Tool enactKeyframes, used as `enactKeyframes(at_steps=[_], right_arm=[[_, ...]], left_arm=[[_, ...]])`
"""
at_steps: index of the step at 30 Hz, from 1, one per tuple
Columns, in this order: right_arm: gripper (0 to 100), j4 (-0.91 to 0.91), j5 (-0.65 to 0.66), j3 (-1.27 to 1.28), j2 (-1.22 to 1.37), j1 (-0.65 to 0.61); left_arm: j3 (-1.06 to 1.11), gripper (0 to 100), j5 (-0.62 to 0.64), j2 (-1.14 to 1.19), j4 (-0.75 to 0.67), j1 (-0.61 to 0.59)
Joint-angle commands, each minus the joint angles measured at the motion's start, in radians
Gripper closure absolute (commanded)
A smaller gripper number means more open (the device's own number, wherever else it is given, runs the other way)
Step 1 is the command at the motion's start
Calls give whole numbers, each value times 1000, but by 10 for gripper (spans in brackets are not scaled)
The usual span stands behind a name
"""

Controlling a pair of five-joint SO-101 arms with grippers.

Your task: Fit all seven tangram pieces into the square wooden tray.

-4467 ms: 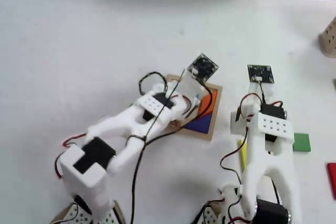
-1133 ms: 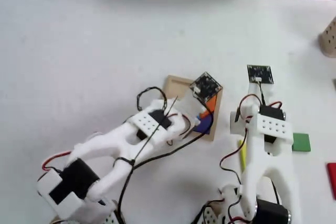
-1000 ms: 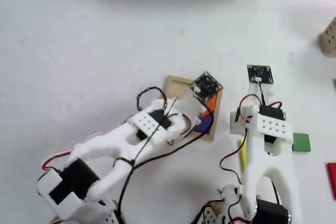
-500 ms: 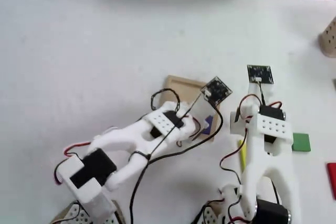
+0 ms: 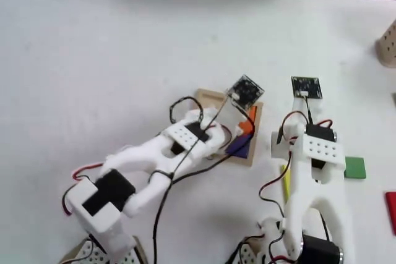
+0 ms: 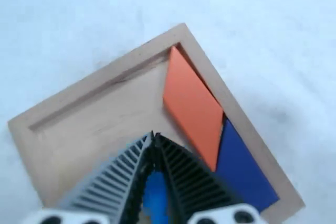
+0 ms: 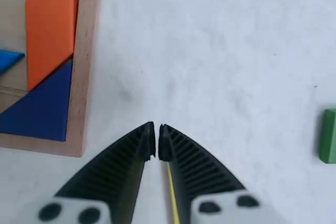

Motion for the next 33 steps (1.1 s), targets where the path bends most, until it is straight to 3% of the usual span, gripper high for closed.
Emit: enactKeyframes(at_steps=[1, 6, 14, 25, 33], right_arm=[[977, -15, -8, -6, -25, -13], [977, -16, -8, -6, -25, -13], [977, -16, -8, -6, -25, -13], [977, -16, -8, -6, -25, -13], [977, -16, -8, -8, -25, -13]], left_arm=[[-48, 979, 29, -10, -37, -35], [-20, 979, 29, -82, 5, -48], [69, 978, -37, -277, 338, -128], [167, 978, -84, -274, 169, -8], [9, 978, -83, -35, 164, 1]])
